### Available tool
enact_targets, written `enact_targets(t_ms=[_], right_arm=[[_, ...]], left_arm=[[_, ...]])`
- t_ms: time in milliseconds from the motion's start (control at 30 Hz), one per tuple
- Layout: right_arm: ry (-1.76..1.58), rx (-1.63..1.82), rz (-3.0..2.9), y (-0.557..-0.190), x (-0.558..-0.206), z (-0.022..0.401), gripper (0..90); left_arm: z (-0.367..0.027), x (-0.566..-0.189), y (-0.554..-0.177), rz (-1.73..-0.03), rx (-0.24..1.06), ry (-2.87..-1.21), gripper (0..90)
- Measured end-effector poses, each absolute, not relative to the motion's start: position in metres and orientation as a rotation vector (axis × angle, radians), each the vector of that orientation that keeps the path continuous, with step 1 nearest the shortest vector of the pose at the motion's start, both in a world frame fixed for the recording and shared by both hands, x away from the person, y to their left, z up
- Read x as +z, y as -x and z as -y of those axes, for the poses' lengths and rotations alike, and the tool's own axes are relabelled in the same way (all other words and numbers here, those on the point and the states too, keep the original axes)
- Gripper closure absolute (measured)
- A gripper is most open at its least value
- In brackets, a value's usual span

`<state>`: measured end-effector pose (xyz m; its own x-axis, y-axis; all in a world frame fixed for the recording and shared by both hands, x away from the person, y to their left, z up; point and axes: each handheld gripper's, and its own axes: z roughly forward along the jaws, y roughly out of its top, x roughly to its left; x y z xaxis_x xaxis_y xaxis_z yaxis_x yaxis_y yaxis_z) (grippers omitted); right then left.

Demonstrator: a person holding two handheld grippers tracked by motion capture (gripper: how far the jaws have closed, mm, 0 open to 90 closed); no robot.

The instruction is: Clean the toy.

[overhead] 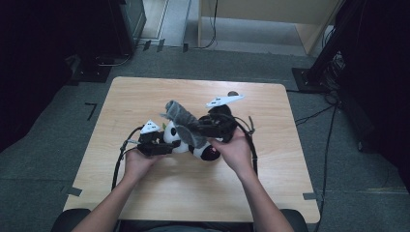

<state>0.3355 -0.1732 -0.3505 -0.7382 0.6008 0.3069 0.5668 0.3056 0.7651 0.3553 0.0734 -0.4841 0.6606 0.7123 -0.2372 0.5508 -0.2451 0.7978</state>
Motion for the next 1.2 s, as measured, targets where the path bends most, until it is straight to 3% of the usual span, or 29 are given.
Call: enact_targets(t_ms=[167, 333, 800, 1200], right_arm=[[-1.2, 1.386, -2.608, -0.355, -0.398, 0.152, 78.2], [-1.256, 1.358, -2.638, -0.362, -0.417, 0.15, 78.5], [-1.135, 1.153, -2.634, -0.341, -0.406, 0.173, 79.1], [-1.243, 1.174, -2.482, -0.349, -0.394, 0.219, 79.0]], left_arm=[[-0.074, -0.485, -0.355, -0.989, 0.214, -1.925, 28.2], [-0.071, -0.485, -0.355, -0.989, 0.231, -1.927, 28.1], [-0.068, -0.485, -0.354, -0.973, 0.251, -1.973, 28.9], [-0.068, -0.485, -0.356, -0.958, 0.227, -1.975, 27.9]])
